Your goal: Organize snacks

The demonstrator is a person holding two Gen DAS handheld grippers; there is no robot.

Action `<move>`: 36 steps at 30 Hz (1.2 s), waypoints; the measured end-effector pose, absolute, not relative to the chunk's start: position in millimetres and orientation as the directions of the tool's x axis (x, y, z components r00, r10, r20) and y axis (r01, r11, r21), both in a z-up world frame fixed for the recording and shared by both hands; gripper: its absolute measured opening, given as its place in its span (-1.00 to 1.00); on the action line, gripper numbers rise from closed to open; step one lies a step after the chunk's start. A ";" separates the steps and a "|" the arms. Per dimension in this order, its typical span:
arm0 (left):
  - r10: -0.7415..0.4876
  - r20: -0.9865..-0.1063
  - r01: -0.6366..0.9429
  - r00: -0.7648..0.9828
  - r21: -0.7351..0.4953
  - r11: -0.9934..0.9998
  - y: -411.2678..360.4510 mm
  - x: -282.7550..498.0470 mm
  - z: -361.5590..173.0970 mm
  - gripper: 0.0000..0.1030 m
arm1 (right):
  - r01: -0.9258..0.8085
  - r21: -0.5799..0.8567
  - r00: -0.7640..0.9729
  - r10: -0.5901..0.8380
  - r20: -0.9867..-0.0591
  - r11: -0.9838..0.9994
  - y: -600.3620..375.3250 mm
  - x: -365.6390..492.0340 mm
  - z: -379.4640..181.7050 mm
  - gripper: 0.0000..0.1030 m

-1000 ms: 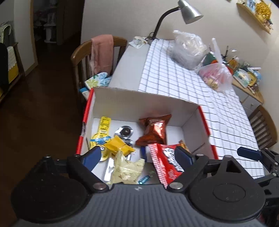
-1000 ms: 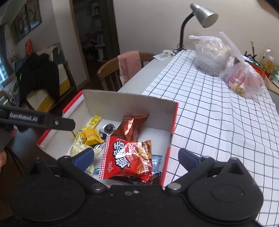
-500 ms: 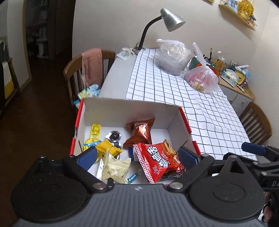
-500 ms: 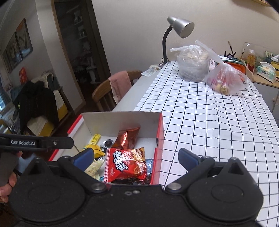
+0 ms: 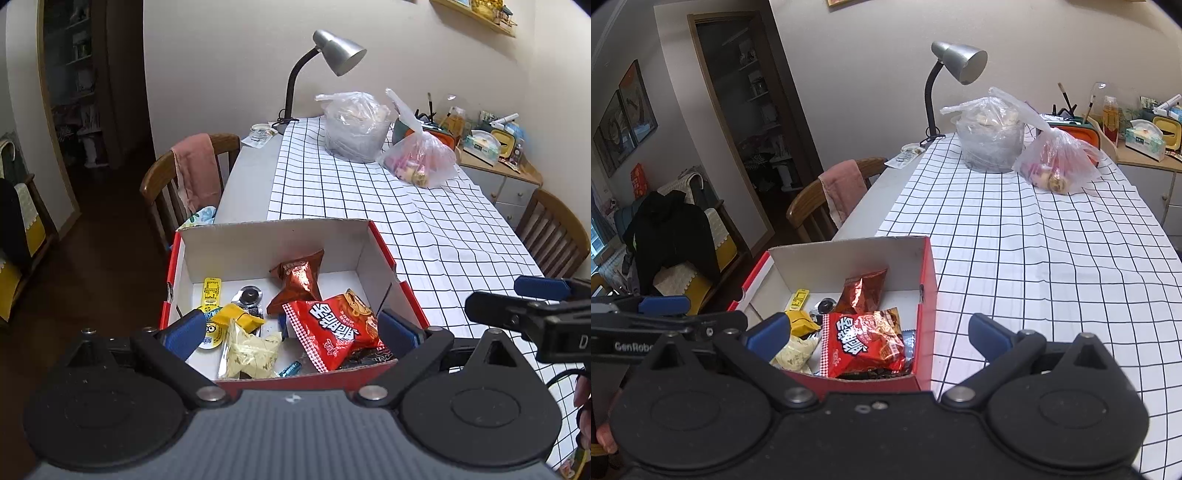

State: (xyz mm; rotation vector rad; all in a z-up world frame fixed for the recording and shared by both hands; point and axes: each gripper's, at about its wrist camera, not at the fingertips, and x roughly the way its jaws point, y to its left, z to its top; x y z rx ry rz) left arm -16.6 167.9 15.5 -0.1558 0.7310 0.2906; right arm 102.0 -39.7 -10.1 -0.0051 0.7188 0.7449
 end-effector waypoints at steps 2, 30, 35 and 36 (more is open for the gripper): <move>0.203 -0.678 -0.314 0.706 -0.042 0.949 166.0 -17.6 15.7 0.94 | -0.621 0.243 0.508 0.619 -0.599 0.745 -39.3 100.5 -10.0 1.00; 0.238 -0.680 -0.354 0.694 -0.035 0.935 163.3 -26.7 21.6 0.94 | -0.621 0.246 0.504 0.619 -0.602 0.744 -35.3 96.9 -13.0 1.00; 0.230 -0.674 -0.346 0.702 -0.041 0.937 163.0 -28.3 24.8 0.94 | -0.621 0.243 0.505 0.618 -0.602 0.745 -34.6 96.5 -12.0 1.00; 0.231 -0.673 -0.347 0.703 -0.040 0.937 162.8 -28.8 25.2 0.94 | -0.622 0.242 0.507 0.618 -0.601 0.745 -34.4 96.0 -11.3 1.00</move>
